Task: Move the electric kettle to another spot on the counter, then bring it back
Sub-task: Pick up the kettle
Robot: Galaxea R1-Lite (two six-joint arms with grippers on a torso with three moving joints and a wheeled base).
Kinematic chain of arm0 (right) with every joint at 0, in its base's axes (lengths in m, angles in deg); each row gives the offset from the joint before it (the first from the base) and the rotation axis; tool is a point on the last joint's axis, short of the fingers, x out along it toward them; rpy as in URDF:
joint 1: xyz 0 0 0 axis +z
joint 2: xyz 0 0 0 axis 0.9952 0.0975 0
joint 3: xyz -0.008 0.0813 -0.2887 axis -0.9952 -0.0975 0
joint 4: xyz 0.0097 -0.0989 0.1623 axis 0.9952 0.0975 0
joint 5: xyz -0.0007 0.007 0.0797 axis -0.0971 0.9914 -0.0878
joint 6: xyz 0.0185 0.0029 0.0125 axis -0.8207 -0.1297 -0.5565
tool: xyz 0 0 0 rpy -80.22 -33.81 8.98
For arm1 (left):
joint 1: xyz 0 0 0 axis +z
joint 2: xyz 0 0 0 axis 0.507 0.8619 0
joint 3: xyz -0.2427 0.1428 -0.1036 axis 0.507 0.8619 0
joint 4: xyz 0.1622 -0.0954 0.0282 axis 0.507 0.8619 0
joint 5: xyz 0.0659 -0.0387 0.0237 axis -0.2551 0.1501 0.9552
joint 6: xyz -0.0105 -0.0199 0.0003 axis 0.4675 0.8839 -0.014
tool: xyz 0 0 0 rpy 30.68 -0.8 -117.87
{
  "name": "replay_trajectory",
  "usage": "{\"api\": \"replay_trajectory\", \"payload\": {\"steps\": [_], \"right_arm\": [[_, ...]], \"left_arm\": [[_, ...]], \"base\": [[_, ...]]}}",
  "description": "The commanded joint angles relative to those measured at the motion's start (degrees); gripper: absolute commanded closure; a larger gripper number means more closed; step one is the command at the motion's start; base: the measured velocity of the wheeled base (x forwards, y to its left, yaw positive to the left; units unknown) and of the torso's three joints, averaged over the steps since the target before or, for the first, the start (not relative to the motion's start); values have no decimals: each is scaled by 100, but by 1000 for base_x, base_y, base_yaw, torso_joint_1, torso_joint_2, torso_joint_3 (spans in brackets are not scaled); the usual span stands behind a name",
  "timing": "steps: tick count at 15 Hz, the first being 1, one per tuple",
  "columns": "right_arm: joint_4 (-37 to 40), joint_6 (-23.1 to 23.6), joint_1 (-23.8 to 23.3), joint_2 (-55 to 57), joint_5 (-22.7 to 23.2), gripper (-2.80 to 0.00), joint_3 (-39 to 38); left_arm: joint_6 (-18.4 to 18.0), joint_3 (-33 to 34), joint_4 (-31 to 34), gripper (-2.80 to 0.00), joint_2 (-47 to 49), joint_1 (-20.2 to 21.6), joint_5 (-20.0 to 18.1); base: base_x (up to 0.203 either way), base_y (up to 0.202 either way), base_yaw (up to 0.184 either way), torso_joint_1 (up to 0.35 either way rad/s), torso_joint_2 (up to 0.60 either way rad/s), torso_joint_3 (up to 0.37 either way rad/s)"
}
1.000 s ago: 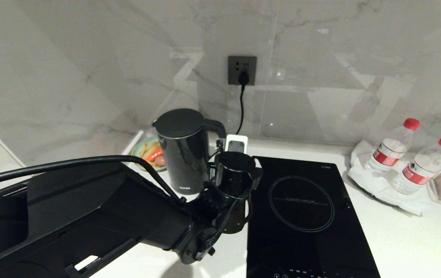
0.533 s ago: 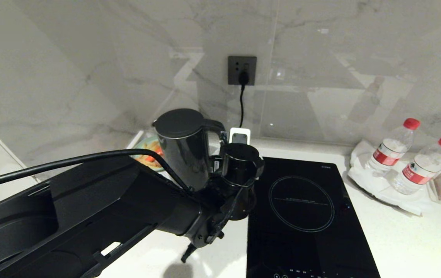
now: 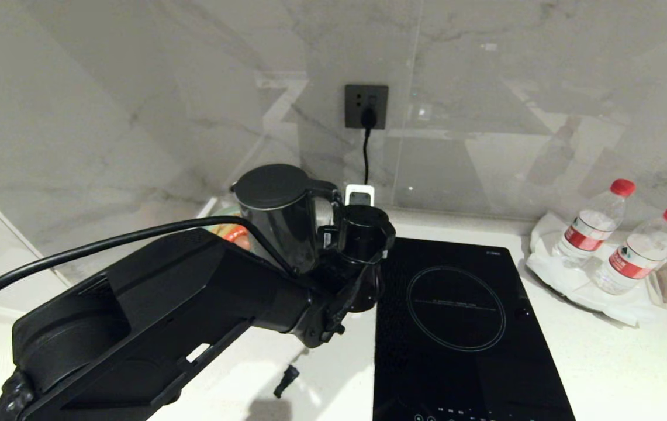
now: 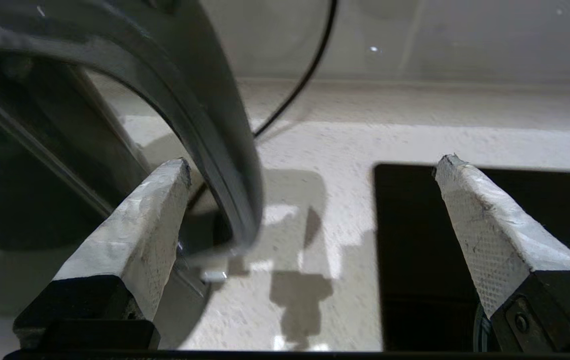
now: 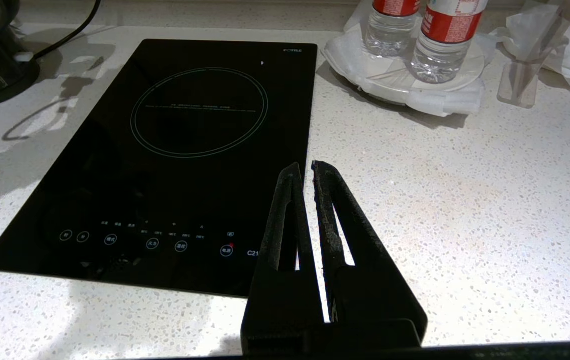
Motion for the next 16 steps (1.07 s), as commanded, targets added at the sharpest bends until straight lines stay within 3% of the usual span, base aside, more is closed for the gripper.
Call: {"api": "replay_trajectory", "payload": {"steps": [1,16], "right_arm": [[0,1,0,9,-1,0,0],[0,1,0,6,-1,0,0]], "left_arm": [[-31,-94,-21,-280,116,100,29],[-444,-737,-12,-280,324,404,48]], "base": [[0,0,0,0,0,0],[0,0,0,0,0,0]]}}
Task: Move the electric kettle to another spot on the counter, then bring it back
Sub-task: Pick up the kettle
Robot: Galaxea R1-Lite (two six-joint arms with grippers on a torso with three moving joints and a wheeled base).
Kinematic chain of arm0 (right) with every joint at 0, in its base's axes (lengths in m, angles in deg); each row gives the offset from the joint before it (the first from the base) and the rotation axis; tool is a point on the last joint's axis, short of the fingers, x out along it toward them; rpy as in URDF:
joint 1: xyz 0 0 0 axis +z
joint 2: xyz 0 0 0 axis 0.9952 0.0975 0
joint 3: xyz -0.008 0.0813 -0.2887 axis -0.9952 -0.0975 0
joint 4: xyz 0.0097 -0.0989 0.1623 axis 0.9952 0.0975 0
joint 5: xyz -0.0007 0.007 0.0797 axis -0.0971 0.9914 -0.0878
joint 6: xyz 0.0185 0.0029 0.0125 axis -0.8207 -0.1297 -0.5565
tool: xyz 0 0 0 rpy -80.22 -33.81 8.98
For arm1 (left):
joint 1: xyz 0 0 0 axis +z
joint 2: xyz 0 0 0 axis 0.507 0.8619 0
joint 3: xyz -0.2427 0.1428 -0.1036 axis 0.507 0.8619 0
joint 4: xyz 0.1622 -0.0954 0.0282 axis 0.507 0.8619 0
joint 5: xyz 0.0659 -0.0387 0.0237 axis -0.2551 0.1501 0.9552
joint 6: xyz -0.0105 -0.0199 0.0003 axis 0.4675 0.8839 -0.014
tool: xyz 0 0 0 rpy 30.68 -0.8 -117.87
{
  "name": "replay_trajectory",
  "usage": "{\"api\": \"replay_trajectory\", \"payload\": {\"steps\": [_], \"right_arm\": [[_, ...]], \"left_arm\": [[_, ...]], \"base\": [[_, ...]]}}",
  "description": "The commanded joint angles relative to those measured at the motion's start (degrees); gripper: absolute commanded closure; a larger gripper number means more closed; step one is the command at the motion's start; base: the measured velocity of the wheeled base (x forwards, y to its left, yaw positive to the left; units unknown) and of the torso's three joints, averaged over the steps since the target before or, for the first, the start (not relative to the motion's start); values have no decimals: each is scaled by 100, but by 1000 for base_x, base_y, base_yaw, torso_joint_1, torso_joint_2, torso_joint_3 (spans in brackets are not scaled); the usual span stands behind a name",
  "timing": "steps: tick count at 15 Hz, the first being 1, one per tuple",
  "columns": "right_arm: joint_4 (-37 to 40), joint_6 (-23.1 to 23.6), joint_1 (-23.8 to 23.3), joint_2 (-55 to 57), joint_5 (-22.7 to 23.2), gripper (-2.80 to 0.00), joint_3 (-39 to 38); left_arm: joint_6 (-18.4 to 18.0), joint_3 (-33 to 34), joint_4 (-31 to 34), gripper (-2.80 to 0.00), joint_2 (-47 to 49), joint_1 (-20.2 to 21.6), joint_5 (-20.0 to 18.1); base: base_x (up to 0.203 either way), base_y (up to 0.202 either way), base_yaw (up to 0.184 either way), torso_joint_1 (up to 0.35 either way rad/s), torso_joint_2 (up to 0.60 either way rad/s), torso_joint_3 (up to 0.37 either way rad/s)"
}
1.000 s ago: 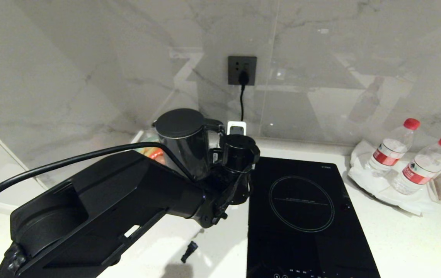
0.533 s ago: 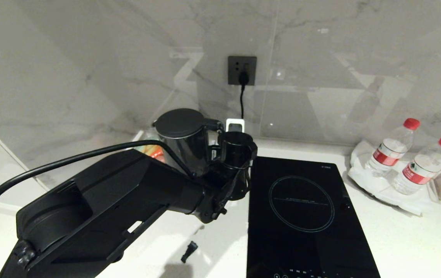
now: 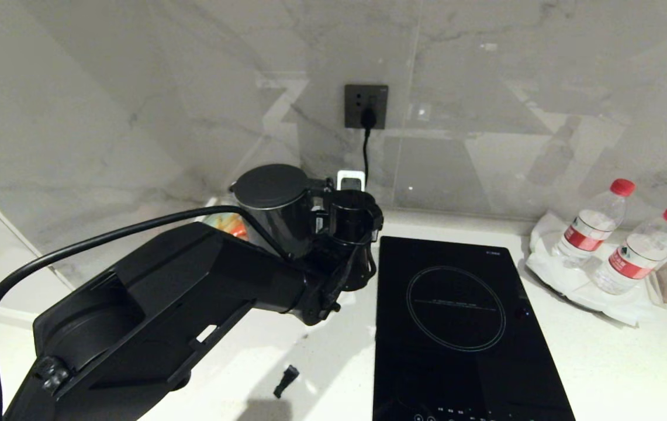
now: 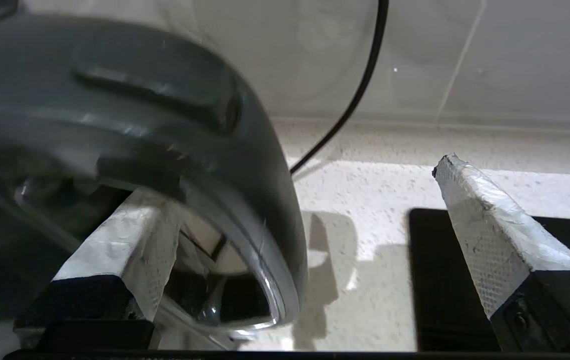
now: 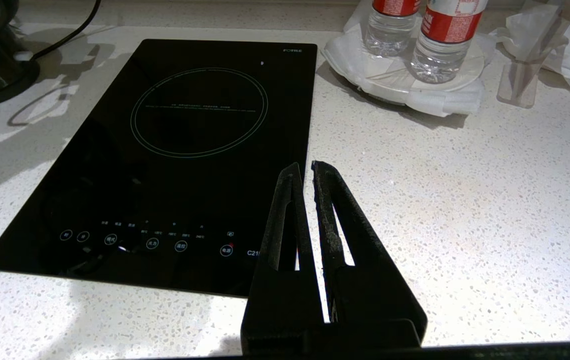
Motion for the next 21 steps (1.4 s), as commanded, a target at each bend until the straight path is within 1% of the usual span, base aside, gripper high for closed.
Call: {"api": "replay_trajectory", "payload": {"steps": [1,5,11,18,21], "right_arm": [[2,0,0,2,-1,0,0],[2,0,0,3,-1,0,0],[2,0,0,9,-1,0,0],[2,0,0,9,-1,0,0],[2,0,0,9,-1,0,0]], "left_arm": [[-78,-143,-30,-280,94,88,21],[-86,-272,31,-280,113,151,30],[-59,-8,5,-280,113,141,65],[-59,-79,14,-280,74,167,100],[-46,-79,-31,-280,33,167,312]], "base": [[0,0,0,0,0,0],[0,0,0,0,0,0],[0,0,0,0,0,0],[0,0,0,0,0,0],[0,0,0,0,0,0]]}}
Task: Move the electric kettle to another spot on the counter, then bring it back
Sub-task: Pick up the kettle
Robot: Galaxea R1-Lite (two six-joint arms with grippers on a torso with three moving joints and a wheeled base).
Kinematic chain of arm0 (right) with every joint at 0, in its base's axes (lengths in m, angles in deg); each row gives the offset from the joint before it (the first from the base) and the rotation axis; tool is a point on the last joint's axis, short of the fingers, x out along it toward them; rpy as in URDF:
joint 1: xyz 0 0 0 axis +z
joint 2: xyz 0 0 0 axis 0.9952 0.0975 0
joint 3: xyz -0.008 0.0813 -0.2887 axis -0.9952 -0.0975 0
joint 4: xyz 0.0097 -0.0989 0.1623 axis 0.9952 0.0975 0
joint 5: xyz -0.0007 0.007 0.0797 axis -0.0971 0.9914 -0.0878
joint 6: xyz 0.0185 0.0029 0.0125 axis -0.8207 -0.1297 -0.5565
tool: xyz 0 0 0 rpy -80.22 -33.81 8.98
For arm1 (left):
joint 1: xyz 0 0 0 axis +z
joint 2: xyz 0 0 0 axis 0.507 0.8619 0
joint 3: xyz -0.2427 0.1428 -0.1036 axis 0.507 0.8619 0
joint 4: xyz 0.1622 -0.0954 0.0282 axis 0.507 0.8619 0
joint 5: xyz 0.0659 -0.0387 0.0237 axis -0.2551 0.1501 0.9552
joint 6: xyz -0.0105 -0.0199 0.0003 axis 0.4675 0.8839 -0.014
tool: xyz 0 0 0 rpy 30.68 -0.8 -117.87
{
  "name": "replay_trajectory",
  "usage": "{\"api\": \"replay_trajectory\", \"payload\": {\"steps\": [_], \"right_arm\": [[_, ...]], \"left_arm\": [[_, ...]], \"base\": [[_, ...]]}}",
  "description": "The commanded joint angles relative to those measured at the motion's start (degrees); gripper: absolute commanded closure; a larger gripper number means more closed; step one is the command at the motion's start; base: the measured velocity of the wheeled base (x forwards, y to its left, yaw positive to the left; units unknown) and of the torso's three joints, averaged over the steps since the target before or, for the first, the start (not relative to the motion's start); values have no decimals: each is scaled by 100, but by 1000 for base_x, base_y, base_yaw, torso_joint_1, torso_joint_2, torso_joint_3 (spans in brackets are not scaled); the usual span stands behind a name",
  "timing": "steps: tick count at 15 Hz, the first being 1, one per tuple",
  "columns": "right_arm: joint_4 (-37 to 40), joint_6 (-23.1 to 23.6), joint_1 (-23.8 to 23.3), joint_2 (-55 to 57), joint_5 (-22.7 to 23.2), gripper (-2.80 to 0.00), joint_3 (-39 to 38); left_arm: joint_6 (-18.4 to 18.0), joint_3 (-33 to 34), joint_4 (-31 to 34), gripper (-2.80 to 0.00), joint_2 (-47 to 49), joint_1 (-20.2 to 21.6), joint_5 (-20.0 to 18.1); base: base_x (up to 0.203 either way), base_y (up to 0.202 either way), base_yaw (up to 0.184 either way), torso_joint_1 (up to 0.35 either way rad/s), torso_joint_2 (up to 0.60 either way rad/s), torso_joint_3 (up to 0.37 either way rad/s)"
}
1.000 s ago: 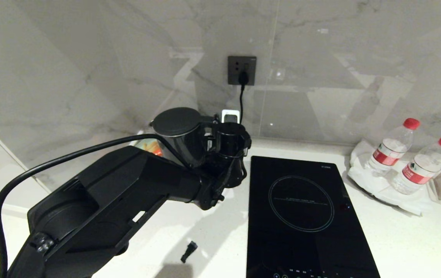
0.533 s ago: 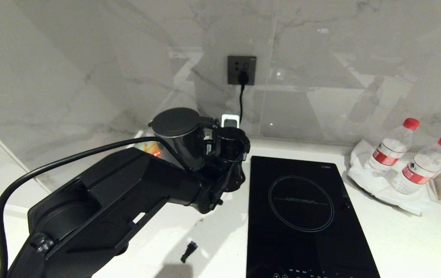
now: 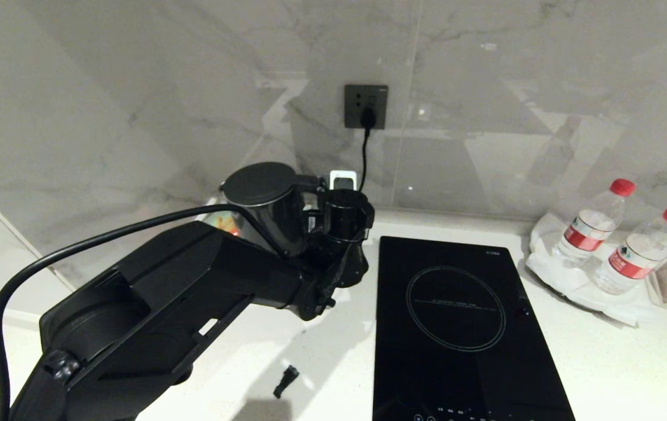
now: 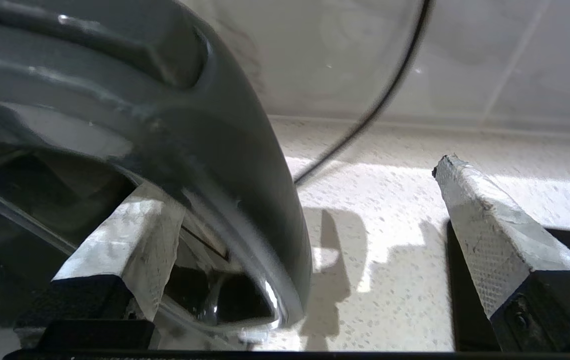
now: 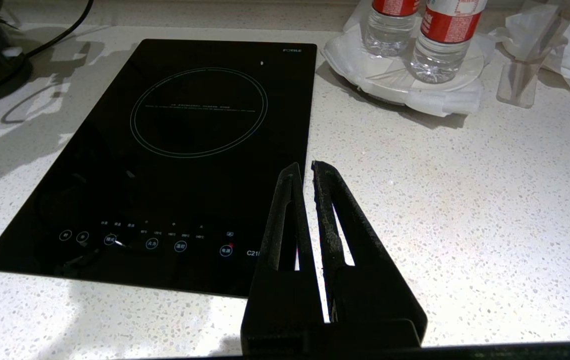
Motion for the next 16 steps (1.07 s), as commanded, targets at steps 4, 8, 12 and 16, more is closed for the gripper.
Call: {"api": "replay_trajectory", "payload": {"steps": [4,8,12,16], "right_arm": [[1,1,0,9,4,0,0],[1,1,0,9,4,0,0],[1,1,0,9,4,0,0],[1,1,0,9,4,0,0]], "left_arm": [[15,147,-53,-280,-155,-32,67],[78,233,-85,-280,-219,-28,61],[78,136,-76,-280,-246,-35,61],[78,145,-76,-280,-237,-26,61]], "base": [[0,0,0,0,0,0],[0,0,0,0,0,0],[0,0,0,0,0,0],[0,0,0,0,0,0]]}}
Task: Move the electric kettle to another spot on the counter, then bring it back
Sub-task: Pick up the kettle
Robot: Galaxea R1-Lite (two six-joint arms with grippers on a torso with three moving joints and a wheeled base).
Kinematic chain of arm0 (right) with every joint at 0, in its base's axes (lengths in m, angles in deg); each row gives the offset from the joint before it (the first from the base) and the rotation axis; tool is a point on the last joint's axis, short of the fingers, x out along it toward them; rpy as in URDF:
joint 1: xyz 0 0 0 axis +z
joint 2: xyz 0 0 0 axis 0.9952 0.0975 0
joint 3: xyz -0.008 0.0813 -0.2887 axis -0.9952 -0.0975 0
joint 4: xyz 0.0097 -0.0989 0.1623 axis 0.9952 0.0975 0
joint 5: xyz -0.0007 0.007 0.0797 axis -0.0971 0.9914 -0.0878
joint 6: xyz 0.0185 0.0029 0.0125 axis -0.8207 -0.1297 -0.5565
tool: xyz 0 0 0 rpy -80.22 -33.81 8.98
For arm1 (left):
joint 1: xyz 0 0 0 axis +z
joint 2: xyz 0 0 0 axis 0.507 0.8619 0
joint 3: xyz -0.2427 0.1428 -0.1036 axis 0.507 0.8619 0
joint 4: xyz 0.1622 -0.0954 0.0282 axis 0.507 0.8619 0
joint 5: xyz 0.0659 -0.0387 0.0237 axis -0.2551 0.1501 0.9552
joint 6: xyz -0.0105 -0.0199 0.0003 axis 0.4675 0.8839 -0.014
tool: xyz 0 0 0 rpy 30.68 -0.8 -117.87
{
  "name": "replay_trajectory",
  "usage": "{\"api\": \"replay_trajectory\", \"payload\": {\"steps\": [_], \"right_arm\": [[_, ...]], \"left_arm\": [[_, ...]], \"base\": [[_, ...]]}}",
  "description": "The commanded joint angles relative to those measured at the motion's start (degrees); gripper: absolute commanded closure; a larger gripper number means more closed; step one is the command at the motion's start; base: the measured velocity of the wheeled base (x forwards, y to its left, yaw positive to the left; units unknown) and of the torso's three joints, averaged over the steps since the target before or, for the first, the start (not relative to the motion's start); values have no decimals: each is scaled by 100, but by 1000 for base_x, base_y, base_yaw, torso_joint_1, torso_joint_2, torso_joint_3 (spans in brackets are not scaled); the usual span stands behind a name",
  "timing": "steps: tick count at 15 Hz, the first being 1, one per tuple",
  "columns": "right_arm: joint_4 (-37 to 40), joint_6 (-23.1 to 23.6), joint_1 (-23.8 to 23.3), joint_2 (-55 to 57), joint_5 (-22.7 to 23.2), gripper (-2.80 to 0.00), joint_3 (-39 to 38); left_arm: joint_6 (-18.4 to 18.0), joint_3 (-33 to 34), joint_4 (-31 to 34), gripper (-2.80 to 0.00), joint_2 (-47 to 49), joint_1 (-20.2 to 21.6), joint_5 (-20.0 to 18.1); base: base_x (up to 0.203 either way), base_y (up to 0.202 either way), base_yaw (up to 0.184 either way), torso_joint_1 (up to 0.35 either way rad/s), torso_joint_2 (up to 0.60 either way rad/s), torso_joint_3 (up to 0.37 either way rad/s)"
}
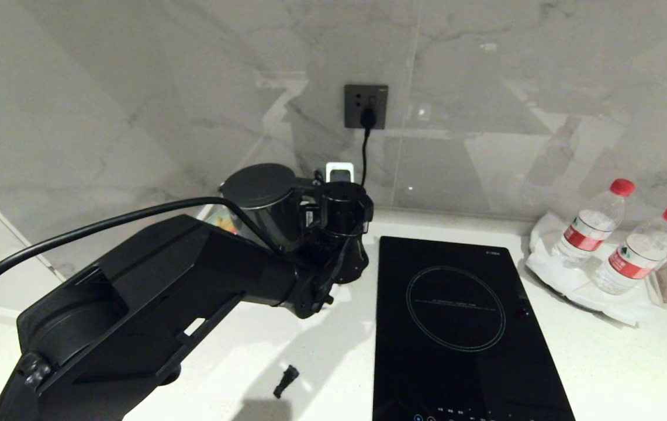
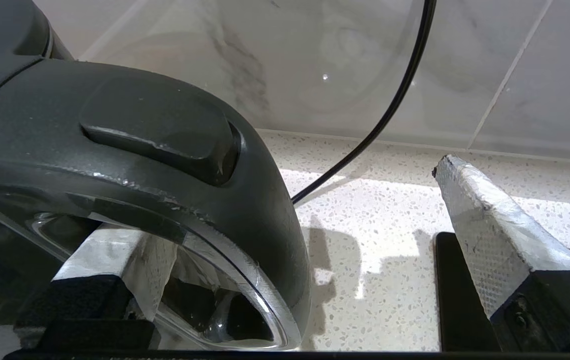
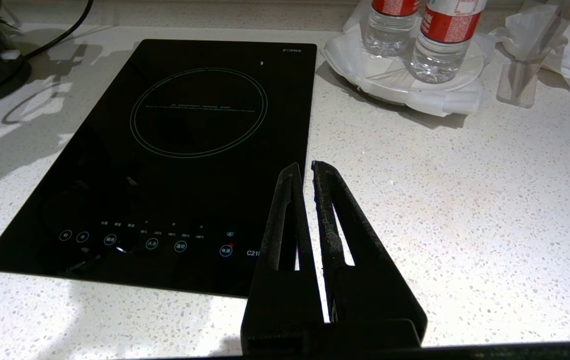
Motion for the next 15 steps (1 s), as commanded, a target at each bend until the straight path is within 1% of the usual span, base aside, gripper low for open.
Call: {"api": "replay_trajectory", "payload": {"steps": [1,2,11,15], "right_arm": [[2,1,0,9,1,0,0],[2,1,0,9,3,0,0],[2,1,0,0,1,0,0],[2,1,0,9,1,0,0]], "left_arm": [[-5,-2,-28,-280,-3,-4,26],[-5,-2,-28,0,-12,3,26],[-5,-19,-28,0,-3,22,17],[-12,-22,-28,0,-64,101,16]], "base": [[0,0,0,0,0,0],[0,0,0,0,0,0],[0,0,0,0,0,0],[0,0,0,0,0,0]]}}
